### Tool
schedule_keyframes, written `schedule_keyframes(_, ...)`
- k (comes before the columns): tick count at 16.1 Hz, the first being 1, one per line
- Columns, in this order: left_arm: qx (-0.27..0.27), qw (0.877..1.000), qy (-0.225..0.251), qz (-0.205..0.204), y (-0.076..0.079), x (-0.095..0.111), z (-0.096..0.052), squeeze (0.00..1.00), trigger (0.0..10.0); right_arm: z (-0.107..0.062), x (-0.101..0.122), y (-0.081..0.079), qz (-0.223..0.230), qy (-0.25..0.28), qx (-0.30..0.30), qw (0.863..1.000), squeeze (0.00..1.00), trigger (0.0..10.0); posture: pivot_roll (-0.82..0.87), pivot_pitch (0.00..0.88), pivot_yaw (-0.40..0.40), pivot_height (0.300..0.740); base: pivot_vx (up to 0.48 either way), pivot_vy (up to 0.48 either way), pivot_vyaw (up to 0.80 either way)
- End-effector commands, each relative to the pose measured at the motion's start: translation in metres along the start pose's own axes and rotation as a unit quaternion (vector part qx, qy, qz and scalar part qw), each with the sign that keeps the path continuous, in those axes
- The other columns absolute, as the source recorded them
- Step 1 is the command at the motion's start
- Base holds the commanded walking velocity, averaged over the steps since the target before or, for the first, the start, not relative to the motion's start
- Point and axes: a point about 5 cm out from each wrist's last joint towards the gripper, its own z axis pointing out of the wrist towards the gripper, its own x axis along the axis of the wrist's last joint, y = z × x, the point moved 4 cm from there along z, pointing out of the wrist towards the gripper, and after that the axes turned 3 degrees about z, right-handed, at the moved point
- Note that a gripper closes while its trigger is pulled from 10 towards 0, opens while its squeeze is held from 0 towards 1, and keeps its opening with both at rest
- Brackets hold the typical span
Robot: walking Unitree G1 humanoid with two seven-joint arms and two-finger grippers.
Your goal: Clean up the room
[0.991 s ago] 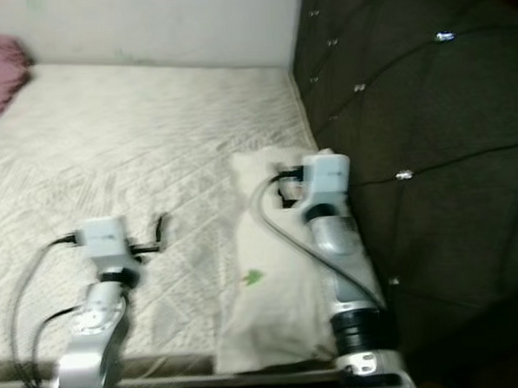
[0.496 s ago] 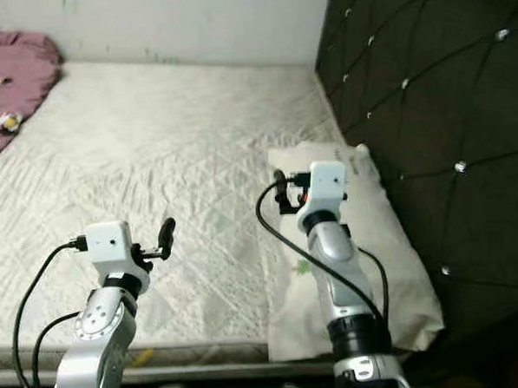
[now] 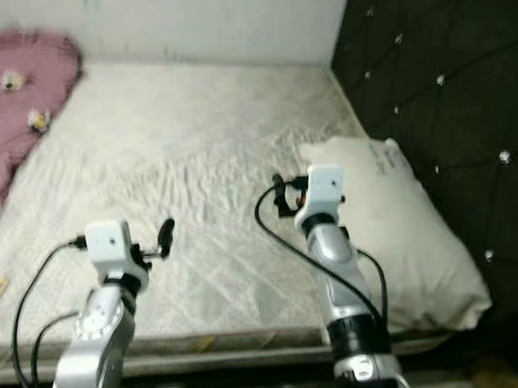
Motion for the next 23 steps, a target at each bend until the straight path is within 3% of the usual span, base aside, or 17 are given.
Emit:
schedule_keyframes(1, 0.006, 1.000, 0.002, 0.001, -0.0044, 0.0025, 0.0009, 0.00, 10.0, 0.0025, 0.0061, -0.0063, 0.000, 0.008, 0.010, 1.000, 0.00, 10.0, 0.02, 0.000, -0.081, 0.740, 0.000, 0.480, 0.00)
schedule_keyframes(23, -0.003, 1.000, 0.012, 0.002, -0.0012, 0.0055, 0.0002, 0.00, 10.0, -0.0019, -0.0020, 0.0011, -0.010, -0.005, -0.001, 1.000, 0.00, 10.0, 0.01, 0.000, -0.077, 0.740, 0.000, 0.480, 0.00)
